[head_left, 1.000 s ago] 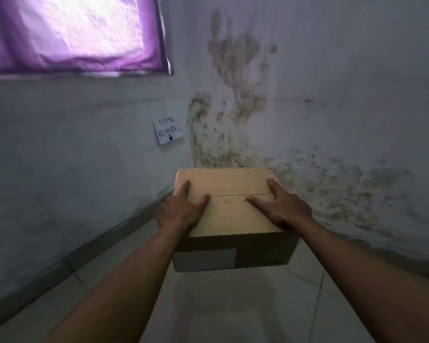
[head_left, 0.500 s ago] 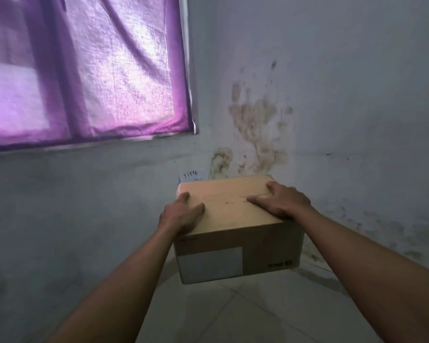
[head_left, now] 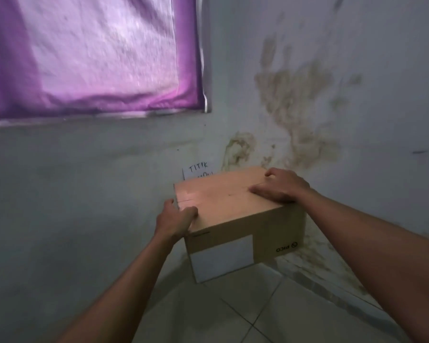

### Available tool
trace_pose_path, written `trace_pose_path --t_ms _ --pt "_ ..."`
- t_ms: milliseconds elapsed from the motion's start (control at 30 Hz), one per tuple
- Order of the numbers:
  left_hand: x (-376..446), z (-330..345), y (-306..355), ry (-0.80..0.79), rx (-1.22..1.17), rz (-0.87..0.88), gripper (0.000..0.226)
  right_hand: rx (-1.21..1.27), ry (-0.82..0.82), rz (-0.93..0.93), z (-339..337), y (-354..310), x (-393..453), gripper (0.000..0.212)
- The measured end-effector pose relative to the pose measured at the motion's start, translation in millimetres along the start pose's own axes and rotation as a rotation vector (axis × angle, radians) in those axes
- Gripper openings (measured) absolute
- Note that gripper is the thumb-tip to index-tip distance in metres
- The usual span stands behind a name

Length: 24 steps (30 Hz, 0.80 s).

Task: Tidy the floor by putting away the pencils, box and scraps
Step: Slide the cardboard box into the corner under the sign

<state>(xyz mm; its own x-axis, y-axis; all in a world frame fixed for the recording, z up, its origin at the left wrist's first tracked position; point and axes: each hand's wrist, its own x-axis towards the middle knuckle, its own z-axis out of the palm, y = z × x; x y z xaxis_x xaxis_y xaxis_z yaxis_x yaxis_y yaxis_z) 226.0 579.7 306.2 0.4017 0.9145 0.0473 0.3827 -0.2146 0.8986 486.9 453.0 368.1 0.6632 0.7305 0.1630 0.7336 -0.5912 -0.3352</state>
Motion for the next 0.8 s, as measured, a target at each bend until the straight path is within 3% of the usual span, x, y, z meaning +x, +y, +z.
trace_pose_path --t_ms 200,400,567,800 --pt "76 65 -63 -0.066 -0.02 -0.063 0.102 0.08 -0.068 -0.016 108 22 117 0.111" --pt "129 124 -144 -0.088 0.053 -0.182 0.086 0.084 -0.234 0.058 224 46 201 0.091" --pt "161 163 -207 -0.114 0.041 -0.273 0.089 0.111 -0.339 0.087 313 63 243 0.078" --pt "192 199 -273 -0.124 -0.043 -0.326 0.099 0.221 -0.394 0.102 386 70 271 0.074"
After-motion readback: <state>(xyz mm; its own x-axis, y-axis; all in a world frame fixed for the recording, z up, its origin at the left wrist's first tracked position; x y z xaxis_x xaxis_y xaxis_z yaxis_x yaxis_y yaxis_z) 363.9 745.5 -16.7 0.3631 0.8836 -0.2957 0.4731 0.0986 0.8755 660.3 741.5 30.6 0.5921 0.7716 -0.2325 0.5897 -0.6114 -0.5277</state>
